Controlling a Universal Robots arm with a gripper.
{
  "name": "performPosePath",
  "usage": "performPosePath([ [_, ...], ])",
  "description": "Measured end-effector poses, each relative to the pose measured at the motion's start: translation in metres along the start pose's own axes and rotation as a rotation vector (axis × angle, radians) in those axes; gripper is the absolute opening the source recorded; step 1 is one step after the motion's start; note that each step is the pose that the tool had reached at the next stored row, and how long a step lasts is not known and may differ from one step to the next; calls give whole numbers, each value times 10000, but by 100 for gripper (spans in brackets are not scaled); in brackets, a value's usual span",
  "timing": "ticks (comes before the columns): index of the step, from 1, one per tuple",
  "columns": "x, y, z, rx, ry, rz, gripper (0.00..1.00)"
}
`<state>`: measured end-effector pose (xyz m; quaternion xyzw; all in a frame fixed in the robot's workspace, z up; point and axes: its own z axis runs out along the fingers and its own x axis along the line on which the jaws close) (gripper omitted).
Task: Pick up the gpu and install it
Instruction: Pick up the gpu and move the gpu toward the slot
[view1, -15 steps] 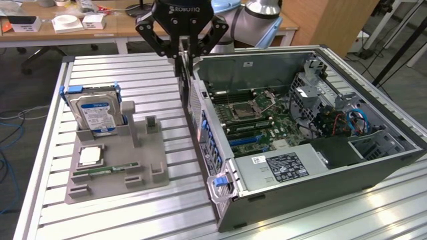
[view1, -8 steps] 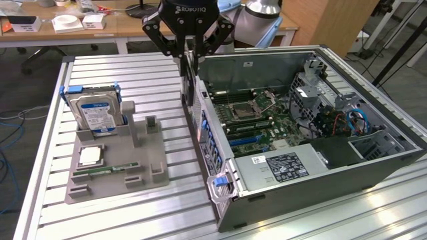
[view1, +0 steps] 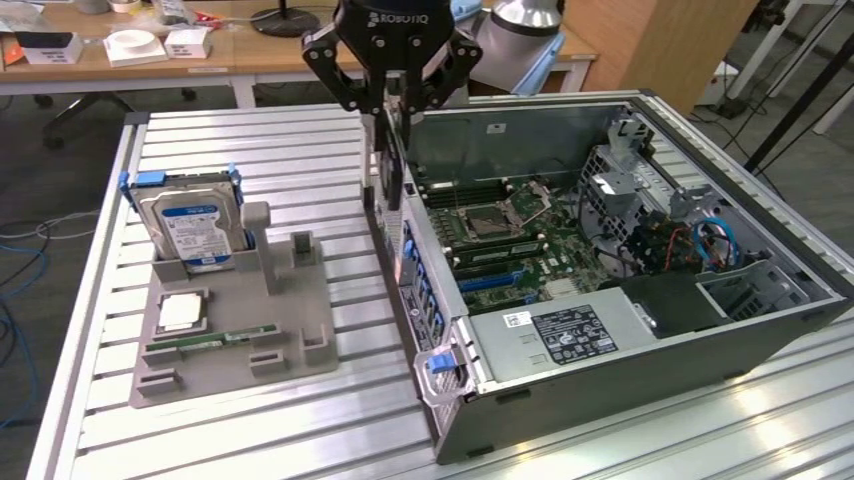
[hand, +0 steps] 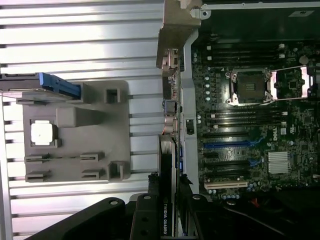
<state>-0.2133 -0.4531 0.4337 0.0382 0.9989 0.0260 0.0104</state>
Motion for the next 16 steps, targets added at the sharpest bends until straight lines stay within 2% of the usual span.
performPosePath([
  [16,-292,24,7,0,1,1,26],
])
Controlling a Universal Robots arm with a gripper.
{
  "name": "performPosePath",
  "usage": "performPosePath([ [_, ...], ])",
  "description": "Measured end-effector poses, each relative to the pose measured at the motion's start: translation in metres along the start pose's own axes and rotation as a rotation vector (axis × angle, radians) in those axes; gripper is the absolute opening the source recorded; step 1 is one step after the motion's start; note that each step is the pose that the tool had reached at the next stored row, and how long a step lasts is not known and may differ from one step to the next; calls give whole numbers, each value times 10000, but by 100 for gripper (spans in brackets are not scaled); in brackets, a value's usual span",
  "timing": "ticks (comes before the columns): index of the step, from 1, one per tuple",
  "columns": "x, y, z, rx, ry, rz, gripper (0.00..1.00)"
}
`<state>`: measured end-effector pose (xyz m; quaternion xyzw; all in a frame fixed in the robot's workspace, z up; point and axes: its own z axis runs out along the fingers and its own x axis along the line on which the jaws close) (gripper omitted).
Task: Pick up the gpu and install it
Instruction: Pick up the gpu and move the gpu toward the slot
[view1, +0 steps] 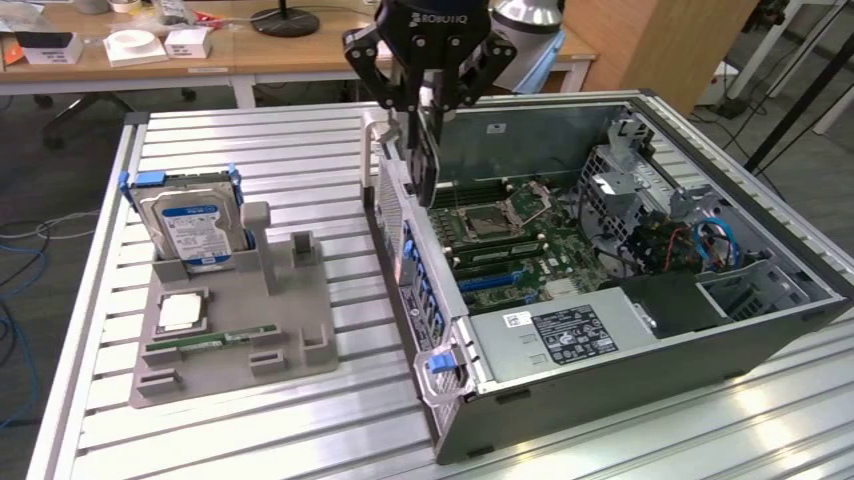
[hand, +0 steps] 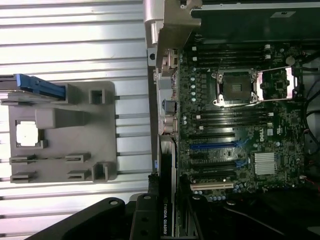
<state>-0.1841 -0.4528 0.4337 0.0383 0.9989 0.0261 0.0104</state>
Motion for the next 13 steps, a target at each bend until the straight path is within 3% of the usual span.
performPosePath([
  [13,-329,31,8,-1,-1,-1,26],
])
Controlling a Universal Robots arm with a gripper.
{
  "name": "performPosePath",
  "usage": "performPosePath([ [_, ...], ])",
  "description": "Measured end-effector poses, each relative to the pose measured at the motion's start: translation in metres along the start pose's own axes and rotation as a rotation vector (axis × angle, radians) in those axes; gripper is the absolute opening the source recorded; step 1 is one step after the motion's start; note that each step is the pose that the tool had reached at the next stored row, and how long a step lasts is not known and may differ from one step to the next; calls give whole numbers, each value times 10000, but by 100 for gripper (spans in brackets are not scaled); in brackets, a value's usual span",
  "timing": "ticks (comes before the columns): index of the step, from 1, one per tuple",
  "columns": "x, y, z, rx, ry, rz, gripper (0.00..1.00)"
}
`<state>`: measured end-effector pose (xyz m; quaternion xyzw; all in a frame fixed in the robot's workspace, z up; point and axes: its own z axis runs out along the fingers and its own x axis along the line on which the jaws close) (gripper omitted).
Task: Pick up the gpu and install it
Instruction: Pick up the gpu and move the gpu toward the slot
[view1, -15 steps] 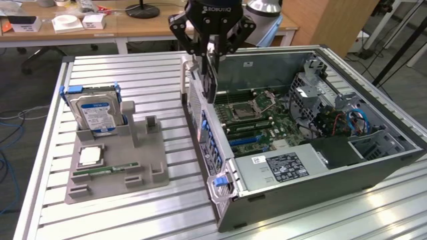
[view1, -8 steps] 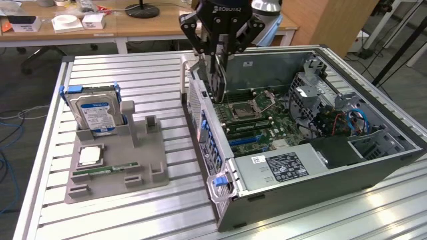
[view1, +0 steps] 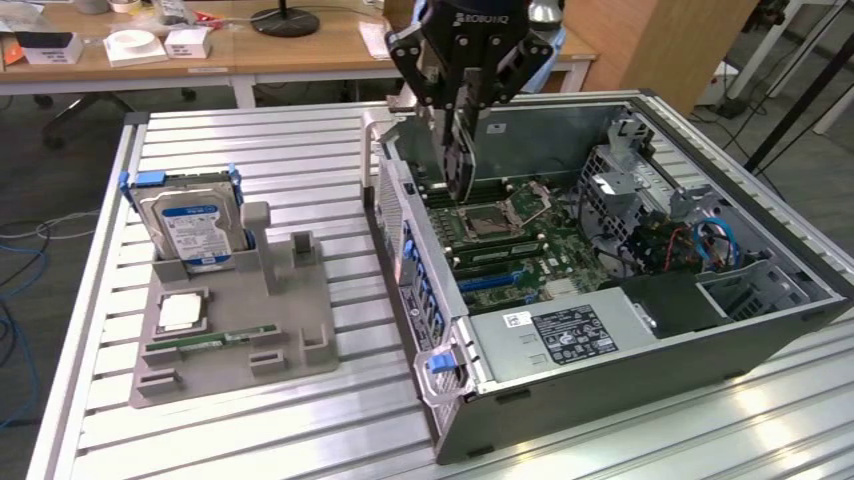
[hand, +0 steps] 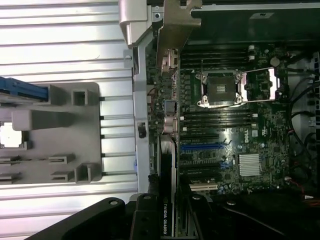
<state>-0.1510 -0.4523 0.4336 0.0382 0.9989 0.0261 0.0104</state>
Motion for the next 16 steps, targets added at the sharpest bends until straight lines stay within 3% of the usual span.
performPosePath([
  [16,-480,52,11,0,0,0,26],
])
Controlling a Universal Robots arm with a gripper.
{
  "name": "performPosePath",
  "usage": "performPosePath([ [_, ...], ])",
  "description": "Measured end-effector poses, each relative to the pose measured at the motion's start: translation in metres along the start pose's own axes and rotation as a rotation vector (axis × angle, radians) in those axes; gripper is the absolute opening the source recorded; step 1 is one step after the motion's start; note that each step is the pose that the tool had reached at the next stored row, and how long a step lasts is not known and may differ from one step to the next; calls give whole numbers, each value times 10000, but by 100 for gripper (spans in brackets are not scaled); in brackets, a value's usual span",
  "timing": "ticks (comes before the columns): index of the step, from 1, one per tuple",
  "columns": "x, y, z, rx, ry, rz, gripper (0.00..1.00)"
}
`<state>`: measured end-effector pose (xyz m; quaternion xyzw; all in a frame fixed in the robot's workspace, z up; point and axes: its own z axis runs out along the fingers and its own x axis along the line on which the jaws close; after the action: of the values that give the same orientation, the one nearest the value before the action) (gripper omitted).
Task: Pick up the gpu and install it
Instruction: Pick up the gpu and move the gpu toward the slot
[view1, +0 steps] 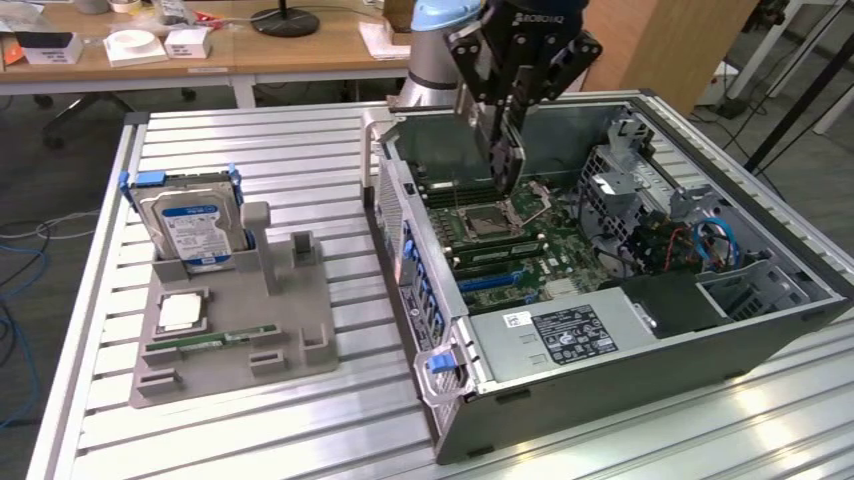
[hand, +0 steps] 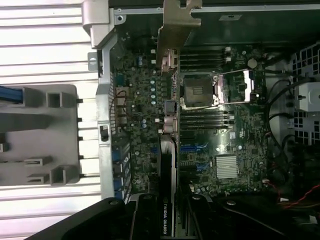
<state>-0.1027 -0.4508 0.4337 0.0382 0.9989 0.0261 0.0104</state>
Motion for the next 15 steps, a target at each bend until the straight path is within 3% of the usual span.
performPosePath([
  [15,-483,54,12,0,0,0,26],
])
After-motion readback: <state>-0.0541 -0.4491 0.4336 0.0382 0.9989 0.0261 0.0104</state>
